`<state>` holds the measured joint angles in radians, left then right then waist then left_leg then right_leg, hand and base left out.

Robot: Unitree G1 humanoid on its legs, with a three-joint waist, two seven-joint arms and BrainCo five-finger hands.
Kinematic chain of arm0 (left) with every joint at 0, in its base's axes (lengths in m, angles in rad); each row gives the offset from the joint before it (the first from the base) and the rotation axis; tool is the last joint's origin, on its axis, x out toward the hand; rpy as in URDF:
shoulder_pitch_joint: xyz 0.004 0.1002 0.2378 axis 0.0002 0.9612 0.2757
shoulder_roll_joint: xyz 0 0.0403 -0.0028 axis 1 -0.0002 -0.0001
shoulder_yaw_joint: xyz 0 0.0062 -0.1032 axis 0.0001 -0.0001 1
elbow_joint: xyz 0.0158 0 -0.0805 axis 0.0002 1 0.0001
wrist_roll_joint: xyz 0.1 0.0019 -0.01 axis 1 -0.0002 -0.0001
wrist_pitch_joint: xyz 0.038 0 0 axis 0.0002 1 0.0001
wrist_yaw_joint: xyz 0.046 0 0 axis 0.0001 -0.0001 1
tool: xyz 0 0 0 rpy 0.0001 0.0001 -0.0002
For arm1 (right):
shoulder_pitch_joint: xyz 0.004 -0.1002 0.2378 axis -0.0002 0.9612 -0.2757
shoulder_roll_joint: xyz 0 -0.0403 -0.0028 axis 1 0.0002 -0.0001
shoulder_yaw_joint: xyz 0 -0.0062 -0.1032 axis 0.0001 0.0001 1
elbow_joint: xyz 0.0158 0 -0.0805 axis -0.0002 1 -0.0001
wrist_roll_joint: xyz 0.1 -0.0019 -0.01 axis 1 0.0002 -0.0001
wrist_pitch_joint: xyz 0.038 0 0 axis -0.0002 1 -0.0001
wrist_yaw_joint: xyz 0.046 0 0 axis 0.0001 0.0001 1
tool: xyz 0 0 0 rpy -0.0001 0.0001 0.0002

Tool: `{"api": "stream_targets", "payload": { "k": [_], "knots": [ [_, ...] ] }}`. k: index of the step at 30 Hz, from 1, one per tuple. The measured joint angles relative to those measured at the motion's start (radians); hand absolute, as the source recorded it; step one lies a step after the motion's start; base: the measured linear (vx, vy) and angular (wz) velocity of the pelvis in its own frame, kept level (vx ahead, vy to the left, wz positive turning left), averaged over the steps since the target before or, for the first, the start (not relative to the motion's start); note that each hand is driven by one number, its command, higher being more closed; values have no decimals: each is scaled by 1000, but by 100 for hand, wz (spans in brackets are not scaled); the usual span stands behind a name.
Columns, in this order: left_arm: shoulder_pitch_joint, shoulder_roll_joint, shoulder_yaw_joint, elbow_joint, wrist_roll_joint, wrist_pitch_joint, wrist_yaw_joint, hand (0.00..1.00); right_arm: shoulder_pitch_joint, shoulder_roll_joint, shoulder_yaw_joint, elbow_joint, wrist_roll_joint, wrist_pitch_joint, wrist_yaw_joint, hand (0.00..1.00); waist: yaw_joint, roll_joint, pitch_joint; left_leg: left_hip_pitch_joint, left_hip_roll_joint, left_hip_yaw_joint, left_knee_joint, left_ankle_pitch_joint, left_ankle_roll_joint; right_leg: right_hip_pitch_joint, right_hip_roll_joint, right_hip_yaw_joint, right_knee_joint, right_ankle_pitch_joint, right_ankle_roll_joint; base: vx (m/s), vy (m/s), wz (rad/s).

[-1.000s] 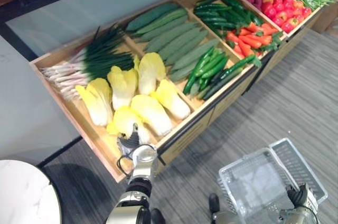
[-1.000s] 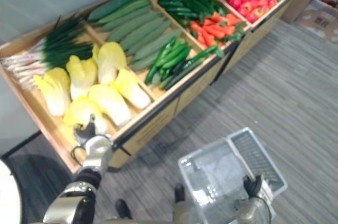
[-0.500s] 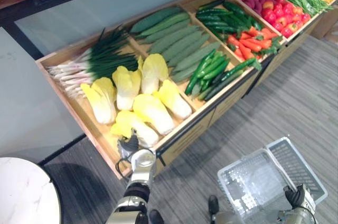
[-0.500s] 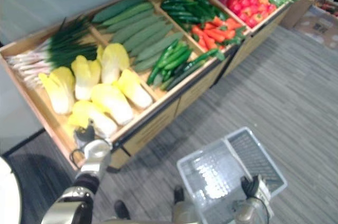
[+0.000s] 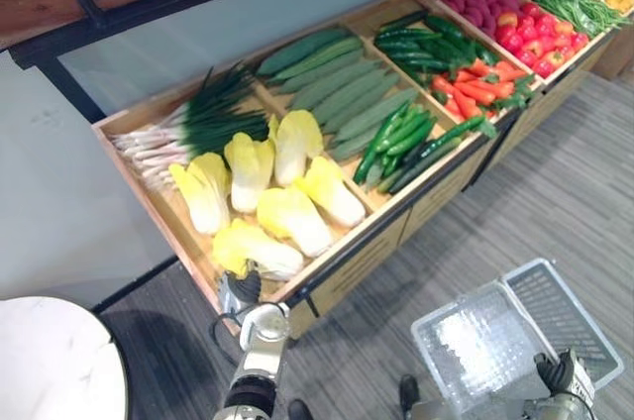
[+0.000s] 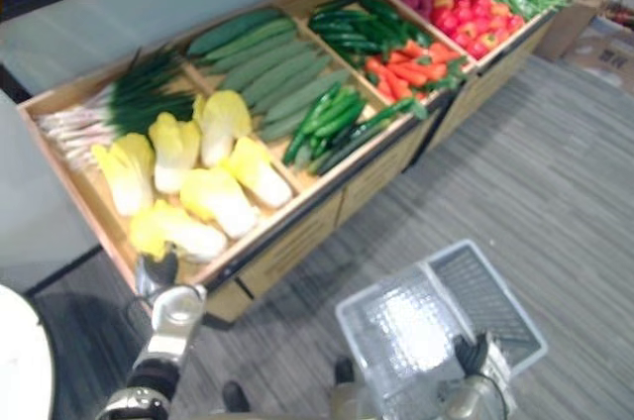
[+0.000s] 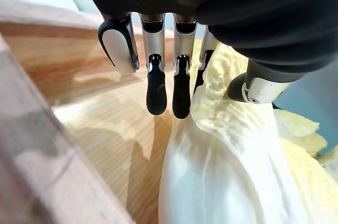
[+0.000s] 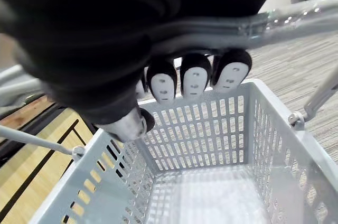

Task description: Pick vegetable in the basket

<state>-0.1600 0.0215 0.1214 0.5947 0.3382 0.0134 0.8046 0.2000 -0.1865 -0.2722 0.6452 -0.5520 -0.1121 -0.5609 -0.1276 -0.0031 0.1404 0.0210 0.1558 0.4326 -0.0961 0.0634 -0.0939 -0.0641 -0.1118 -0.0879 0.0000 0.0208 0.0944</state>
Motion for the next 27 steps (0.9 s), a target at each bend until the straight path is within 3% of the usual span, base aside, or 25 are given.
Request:
{"api": "stream_targets", "payload": {
  "k": [7, 17, 22, 23, 27],
  "knots": [
    [-1, 15, 44, -45, 77, 1, 1, 100, 0, 0, -5, -4, -21, -3, 1, 100, 1, 15, -9, 0, 1, -2, 0, 0, 0, 1, 1, 0, 0, 0, 0, 0, 0, 0],
    [-60, 163, 98, -28, 117, 20, -8, 100, -3, -16, 1, -15, -37, -34, 12, 100, 1, 18, -12, 0, 2, 0, 0, 0, 0, -3, 3, 3, 0, 0, -1, 0, 0, 0],
    [-99, 193, 118, 24, 123, 20, -38, 100, -3, -35, 5, -24, -37, -50, 23, 100, 0, 16, -12, -2, 3, 2, 0, -1, -1, -5, 5, 9, -5, 1, 0, 0, 0, -2],
    [-105, 194, 117, 38, 148, 19, -46, 0, -3, -35, 5, -27, -37, -52, 24, 100, 0, 15, -12, -4, 4, 4, -1, -1, -2, -6, 6, 10, -8, 3, -1, 0, 0, -4],
    [-110, 204, 105, 52, 149, 18, -90, 0, -4, -36, 8, -49, -37, -63, 25, 100, -1, 13, -12, -21, 6, 19, -1, -1, -2, -26, 9, 20, -19, 16, -2, 9, -2, -12]
  ]
}}
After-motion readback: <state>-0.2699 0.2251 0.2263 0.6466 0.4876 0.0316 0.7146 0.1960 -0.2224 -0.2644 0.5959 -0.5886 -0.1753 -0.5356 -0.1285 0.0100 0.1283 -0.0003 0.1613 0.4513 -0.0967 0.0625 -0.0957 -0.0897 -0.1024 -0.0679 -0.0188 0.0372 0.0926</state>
